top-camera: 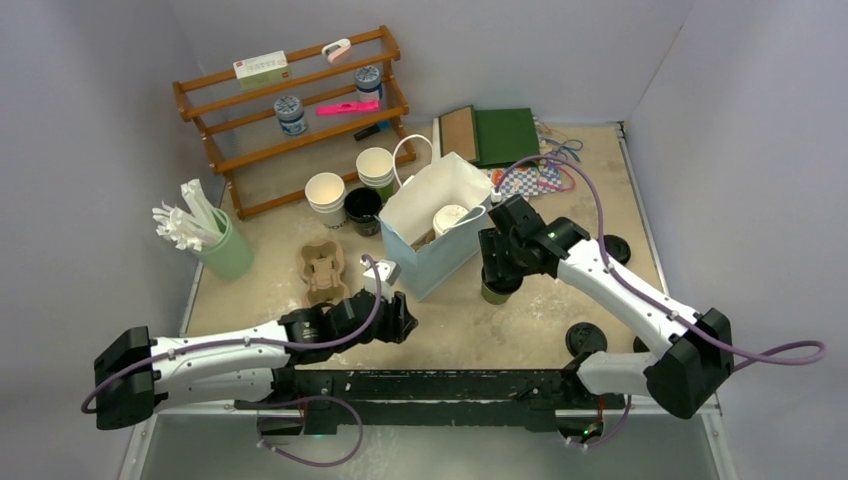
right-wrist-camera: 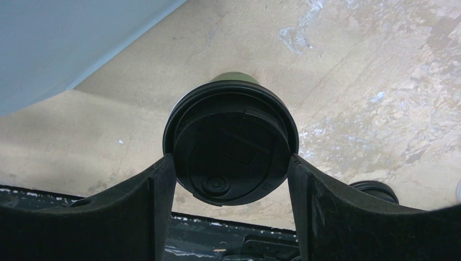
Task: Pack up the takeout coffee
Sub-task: Close the cup lid on the coffee cup.
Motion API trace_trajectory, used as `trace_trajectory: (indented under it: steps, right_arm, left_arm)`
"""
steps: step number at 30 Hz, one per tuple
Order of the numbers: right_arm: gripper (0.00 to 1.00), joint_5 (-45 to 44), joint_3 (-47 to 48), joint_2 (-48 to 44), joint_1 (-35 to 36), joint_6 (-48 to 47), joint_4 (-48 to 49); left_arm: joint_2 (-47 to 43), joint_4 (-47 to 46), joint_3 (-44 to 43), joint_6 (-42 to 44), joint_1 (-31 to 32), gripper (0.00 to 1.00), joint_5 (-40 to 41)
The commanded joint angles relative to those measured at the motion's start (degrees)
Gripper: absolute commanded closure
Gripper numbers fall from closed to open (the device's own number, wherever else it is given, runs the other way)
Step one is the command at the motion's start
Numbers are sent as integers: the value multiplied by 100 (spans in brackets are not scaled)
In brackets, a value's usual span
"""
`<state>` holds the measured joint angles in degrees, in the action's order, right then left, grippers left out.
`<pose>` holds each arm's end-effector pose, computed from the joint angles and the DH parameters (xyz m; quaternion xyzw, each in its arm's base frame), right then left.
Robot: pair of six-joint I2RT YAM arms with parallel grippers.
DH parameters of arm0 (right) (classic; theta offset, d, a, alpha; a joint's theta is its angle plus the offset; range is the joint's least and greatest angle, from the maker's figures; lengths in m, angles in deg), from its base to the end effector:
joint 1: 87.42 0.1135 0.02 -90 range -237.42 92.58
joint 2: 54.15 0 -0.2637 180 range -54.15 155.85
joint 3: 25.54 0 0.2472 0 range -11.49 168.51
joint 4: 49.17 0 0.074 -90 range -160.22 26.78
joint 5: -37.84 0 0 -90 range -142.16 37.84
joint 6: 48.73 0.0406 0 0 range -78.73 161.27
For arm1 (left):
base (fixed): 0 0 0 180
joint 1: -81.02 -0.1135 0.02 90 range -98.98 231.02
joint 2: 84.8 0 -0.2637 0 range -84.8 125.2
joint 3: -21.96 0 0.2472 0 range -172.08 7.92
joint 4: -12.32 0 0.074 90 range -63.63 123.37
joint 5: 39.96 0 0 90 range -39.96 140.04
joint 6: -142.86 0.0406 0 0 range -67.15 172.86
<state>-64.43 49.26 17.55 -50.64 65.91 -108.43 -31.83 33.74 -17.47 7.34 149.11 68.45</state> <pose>0.2033 0.1412 0.2828 -0.0697 0.9492 0.0599 0.3010 0.0842 -0.1750 0.2017 0.0988 0.8730 -0.3040 0.3684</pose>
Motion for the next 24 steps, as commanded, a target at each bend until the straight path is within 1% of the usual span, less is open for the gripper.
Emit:
trace_trajectory:
  steps: [1,10,18,24]
  right_arm:
    - [39,39,111,155,53,49,-165]
    - [38,1,111,327,99,93,-125]
    - [38,-168,149,610,204,149,-404]
    - [38,-168,-18,610,242,231,-535]
  left_arm:
    - [39,-239,-85,39,-235,56,-280]
    - [288,-339,-56,238,-453,57,-396]
    - [580,-969,117,406,-866,57,-604]
    - [883,-1335,152,485,-1048,57,-748]
